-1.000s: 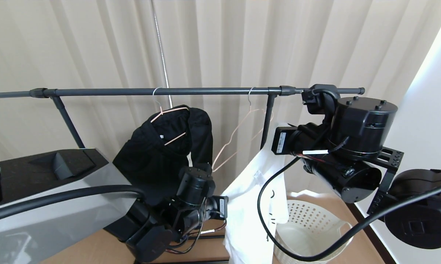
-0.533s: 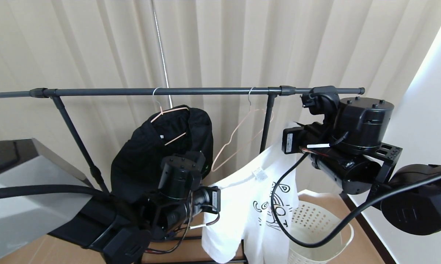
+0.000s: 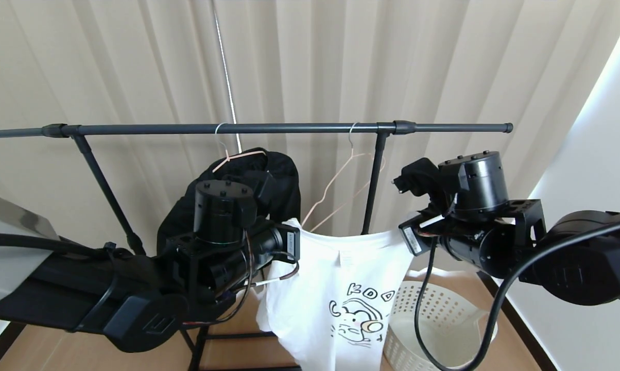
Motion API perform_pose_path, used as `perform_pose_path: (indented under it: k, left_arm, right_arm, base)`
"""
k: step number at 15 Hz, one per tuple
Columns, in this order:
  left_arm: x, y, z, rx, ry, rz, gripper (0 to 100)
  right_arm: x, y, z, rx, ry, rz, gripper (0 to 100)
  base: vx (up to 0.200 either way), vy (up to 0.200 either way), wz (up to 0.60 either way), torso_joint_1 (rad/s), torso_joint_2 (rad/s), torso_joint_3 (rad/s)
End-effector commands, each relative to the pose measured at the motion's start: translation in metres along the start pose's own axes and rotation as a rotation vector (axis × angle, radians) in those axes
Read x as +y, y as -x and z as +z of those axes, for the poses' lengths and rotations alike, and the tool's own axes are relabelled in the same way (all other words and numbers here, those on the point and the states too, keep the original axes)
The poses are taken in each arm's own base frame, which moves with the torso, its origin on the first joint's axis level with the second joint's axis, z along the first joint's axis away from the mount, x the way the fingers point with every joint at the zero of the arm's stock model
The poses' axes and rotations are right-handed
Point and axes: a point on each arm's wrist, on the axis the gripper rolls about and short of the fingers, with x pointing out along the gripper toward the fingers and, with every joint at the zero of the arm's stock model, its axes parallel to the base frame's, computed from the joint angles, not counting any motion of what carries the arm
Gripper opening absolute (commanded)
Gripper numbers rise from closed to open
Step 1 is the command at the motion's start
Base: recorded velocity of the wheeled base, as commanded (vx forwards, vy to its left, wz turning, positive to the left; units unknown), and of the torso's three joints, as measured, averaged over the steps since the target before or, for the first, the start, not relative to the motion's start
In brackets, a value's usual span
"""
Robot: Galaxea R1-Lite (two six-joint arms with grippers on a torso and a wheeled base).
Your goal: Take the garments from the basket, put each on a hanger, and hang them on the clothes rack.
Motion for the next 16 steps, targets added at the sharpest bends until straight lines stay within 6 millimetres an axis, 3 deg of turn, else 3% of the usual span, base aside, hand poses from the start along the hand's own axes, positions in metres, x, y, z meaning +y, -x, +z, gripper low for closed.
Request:
perform_pose_path:
  k: [1,8,12,16]
  left_arm:
    - [0.003,0.003,0.011,-0.037,0.001,0.006,0]
    - [0.006,0.027,0.035,-0.071,-0.008,0.008,0]
    - [0.005,0.047,0.055,-0.129,-0.037,0.000,0]
    - [-0.005,0.064,0.056,-0.132,-0.063,-0.037,0]
  right_arm:
    - [0.000,0.001,0.008,0.029,-0.092,0.007,0]
    - [-0.014,0.025,0.051,0.041,-0.379,0.065,0]
    - [-0.020,0.035,0.059,-0.012,-0.440,0.069,0]
    - [-0.022,0.038,0.060,-0.033,-0.453,0.070,0]
  base:
    - [0.000,0.000,0.00,0.000,0.00,0.000]
    - [0.000,0.000,0.00,0.000,0.00,0.000]
    - [0.000,0.000,0.00,0.000,0.00,0.000]
    - [0.000,0.000,0.00,0.000,0.00,0.000]
